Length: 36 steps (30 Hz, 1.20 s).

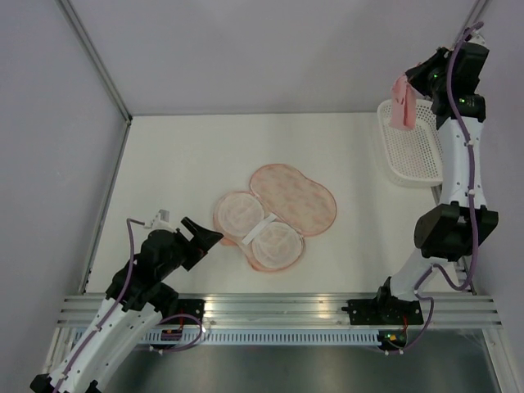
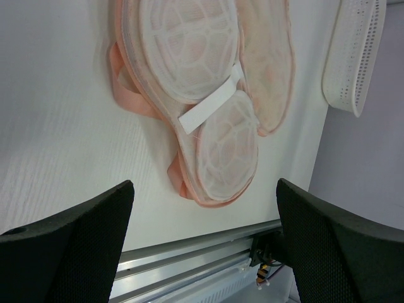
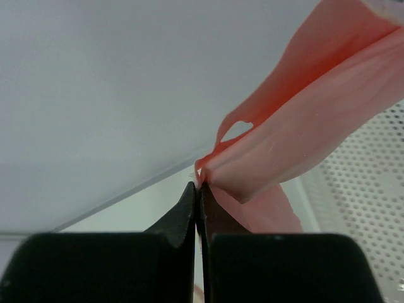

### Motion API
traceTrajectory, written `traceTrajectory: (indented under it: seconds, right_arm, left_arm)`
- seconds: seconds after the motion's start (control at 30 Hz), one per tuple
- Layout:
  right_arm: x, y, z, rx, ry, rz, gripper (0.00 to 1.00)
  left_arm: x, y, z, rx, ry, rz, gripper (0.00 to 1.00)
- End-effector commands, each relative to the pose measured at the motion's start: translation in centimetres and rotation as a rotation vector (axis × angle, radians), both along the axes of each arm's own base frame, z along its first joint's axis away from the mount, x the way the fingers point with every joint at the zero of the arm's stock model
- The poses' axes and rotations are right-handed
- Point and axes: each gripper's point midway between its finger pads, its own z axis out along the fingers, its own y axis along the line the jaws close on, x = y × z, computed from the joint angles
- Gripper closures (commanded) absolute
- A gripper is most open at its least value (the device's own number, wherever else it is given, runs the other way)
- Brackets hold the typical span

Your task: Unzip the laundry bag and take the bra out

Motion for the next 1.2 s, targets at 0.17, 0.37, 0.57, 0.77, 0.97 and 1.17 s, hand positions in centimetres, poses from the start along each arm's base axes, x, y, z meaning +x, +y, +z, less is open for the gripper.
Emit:
traceTrajectory:
  seconds: [0.17, 0.37, 0.57, 0.77, 0.97, 1.17]
  right_arm:
    - [1.9, -11.0, -8.7, 0.034, 0.232, -0.265, 1.00]
    - [4.4, -12.7, -14.4, 0.076, 0.297, -0.264, 0.99]
    - [5.5, -14.7, -20.9, 0.079, 0.422, -0.318, 1.00]
    - [4.3, -16.7, -27.5, 0.062, 0.582, -0.413, 1.00]
    - [3.7, -18.2, -29.0, 0.026, 0.629, -0.476, 0.51]
    - [3.6, -16.8, -20.6, -0.004, 0.464, -0.443, 0.23]
  left_arm:
    - [-0.7, 0.1, 0.2, 0.001, 0.014, -0.013, 0.04]
    - [-0.8, 0.1, 0.4, 0.000, 0.023, -0.011, 0.04]
    - [-1.0, 0.4, 0.4, -0.008, 0.032, 0.005, 0.04]
    - [-1.0, 0.4, 0.1, -0.006, 0.045, 0.010, 0.04]
    - [-1.0, 0.4, 0.0, -0.007, 0.046, 0.011, 0.04]
    - [-1.1, 0.4, -0.2, -0.005, 0.046, 0.008, 0.02]
